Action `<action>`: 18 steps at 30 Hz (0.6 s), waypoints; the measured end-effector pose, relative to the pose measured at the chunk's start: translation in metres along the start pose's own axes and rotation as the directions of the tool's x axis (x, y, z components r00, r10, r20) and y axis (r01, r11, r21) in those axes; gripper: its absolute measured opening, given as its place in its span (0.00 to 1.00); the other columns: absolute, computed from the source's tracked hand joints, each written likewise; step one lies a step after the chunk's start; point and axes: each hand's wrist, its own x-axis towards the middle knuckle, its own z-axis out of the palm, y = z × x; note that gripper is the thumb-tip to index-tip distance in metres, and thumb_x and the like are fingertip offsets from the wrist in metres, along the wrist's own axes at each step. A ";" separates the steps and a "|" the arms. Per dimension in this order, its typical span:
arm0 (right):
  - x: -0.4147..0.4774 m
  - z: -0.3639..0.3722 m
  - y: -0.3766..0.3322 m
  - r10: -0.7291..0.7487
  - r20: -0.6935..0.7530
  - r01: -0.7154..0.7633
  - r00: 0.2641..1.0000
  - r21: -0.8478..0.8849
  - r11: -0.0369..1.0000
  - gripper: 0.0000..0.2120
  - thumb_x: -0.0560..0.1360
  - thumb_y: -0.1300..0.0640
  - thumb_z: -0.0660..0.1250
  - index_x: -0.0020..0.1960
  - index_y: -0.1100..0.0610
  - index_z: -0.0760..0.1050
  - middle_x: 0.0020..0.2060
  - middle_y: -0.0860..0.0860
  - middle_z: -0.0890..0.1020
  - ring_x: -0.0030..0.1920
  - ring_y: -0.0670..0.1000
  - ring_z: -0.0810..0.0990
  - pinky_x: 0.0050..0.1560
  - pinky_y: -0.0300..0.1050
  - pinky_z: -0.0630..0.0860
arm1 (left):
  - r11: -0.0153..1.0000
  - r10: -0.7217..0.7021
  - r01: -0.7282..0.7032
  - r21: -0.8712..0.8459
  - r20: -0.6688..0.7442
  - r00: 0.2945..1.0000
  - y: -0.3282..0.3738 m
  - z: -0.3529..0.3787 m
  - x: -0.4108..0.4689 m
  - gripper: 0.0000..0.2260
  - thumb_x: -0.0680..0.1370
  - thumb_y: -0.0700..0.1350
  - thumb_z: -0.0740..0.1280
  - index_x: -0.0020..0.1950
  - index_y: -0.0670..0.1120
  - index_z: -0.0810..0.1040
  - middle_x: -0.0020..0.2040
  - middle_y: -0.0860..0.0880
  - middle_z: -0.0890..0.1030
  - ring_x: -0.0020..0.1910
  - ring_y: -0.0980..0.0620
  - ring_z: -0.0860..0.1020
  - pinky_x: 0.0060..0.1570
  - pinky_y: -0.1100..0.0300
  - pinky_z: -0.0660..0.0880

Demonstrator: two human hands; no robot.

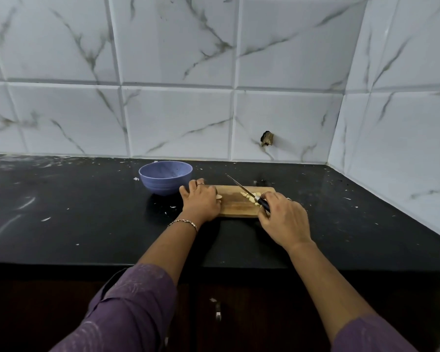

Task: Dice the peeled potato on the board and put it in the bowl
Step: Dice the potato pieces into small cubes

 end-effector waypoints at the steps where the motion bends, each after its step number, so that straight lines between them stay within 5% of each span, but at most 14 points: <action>1: 0.000 0.000 0.000 0.001 0.005 -0.001 1.000 -0.001 1.000 0.09 0.78 0.50 0.63 0.56 0.52 0.75 0.48 0.47 0.80 0.42 0.51 0.79 0.44 0.45 0.73 | 0.999 0.018 -0.017 0.030 -0.014 1.000 0.000 0.000 0.000 0.17 0.81 0.54 0.59 0.67 0.49 0.73 0.73 0.45 0.65 0.72 0.43 0.59 0.67 0.42 0.54; 6: 0.002 0.003 0.002 0.013 0.011 -0.013 1.000 0.000 1.000 0.09 0.78 0.50 0.63 0.55 0.52 0.75 0.48 0.48 0.80 0.42 0.52 0.79 0.44 0.46 0.75 | 0.994 0.094 -0.088 0.063 -0.105 0.990 -0.003 0.003 0.004 0.12 0.82 0.49 0.57 0.60 0.52 0.78 0.62 0.50 0.77 0.63 0.46 0.67 0.63 0.42 0.55; 11: 0.003 0.004 0.003 0.022 0.005 -0.023 1.000 0.018 1.000 0.09 0.78 0.51 0.64 0.56 0.52 0.75 0.48 0.47 0.80 0.42 0.51 0.80 0.43 0.44 0.73 | 0.986 0.025 -0.063 -0.156 -0.238 0.971 0.003 -0.003 0.007 0.12 0.82 0.52 0.58 0.60 0.54 0.78 0.56 0.51 0.81 0.62 0.48 0.71 0.60 0.47 0.56; 18: 0.003 0.005 0.003 0.047 0.016 -0.047 0.999 0.030 0.998 0.09 0.80 0.49 0.62 0.57 0.51 0.72 0.48 0.46 0.78 0.41 0.49 0.78 0.40 0.43 0.76 | 0.897 -0.052 -0.013 -0.441 -0.136 0.989 0.024 -0.004 0.009 0.06 0.79 0.53 0.65 0.54 0.54 0.77 0.52 0.54 0.83 0.58 0.52 0.77 0.56 0.52 0.58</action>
